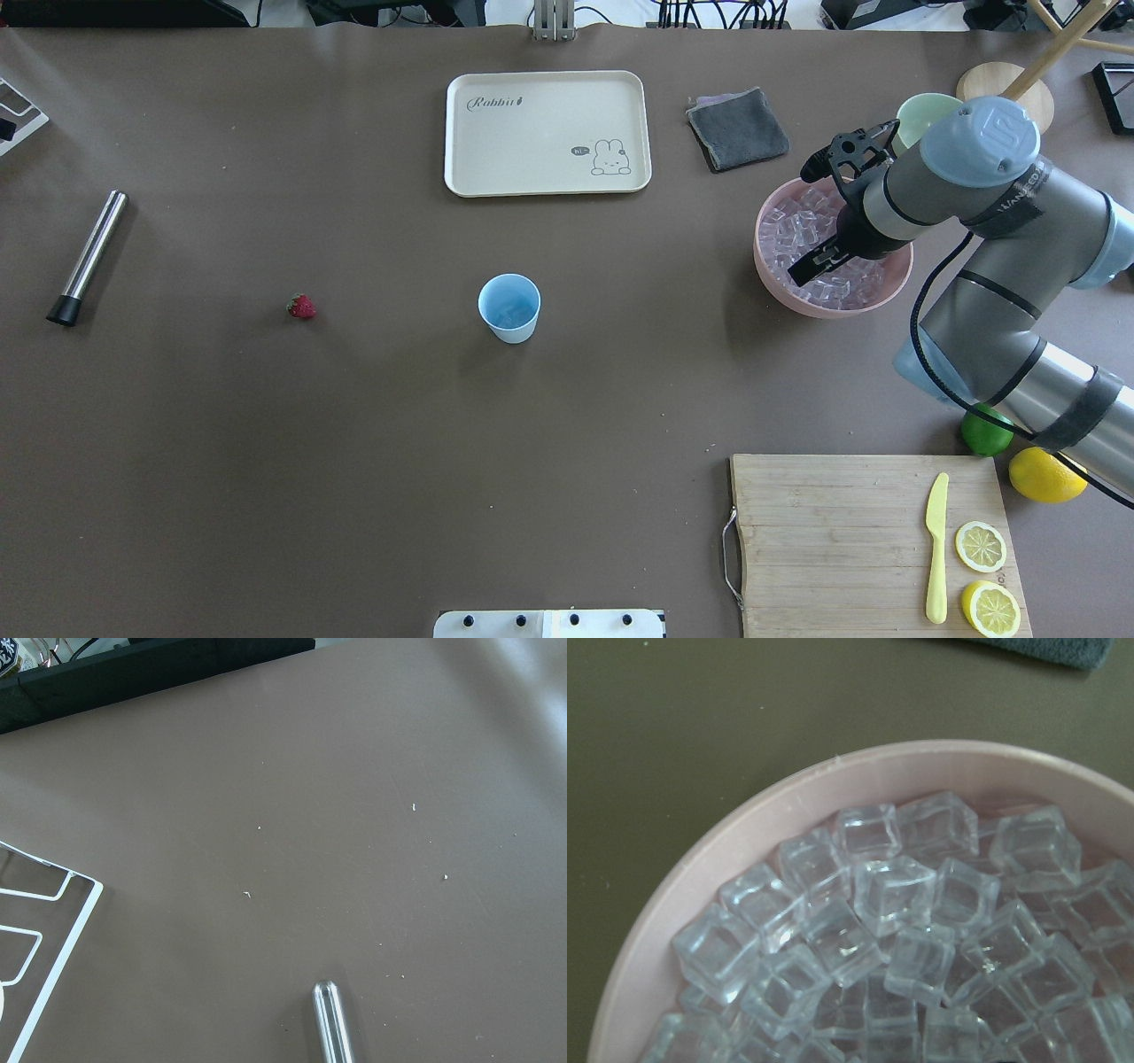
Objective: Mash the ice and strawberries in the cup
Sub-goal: 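Lower the right gripper into the ice and grasp a cube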
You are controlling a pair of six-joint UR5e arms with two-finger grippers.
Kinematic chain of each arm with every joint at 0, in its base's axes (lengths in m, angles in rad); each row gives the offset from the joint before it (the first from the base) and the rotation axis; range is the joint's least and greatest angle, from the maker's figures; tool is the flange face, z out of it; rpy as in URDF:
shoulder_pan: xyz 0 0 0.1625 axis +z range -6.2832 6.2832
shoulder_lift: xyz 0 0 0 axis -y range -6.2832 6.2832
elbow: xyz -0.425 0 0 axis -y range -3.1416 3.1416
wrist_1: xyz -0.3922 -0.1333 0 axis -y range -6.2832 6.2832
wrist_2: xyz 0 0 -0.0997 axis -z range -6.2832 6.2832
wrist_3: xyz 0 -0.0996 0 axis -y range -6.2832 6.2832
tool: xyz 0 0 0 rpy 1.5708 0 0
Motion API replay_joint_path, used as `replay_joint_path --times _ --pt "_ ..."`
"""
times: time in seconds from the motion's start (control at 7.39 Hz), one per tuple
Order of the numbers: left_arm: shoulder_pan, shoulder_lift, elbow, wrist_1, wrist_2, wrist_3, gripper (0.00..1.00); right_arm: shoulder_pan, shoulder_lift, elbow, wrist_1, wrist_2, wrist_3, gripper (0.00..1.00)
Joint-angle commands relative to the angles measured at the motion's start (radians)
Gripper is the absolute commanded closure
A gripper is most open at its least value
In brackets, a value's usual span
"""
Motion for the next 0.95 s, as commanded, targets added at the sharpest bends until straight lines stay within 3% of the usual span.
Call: replay_joint_path --times 0.0,0.27,0.54,0.81 --pt "0.004 -0.001 0.001 -0.001 0.001 0.0 0.03 -0.002 0.0 -0.004 0.008 0.0 0.005 0.29" --pt "0.004 0.002 0.007 -0.021 0.001 0.0 0.03 -0.002 0.013 0.005 0.003 0.002 0.005 0.54" --pt "0.004 0.004 0.006 -0.023 0.001 0.0 0.03 0.033 0.023 0.005 -0.004 0.008 0.007 0.88" --pt "0.004 0.013 0.007 -0.038 0.001 0.0 0.03 0.047 0.032 0.006 -0.01 0.017 0.005 0.87"
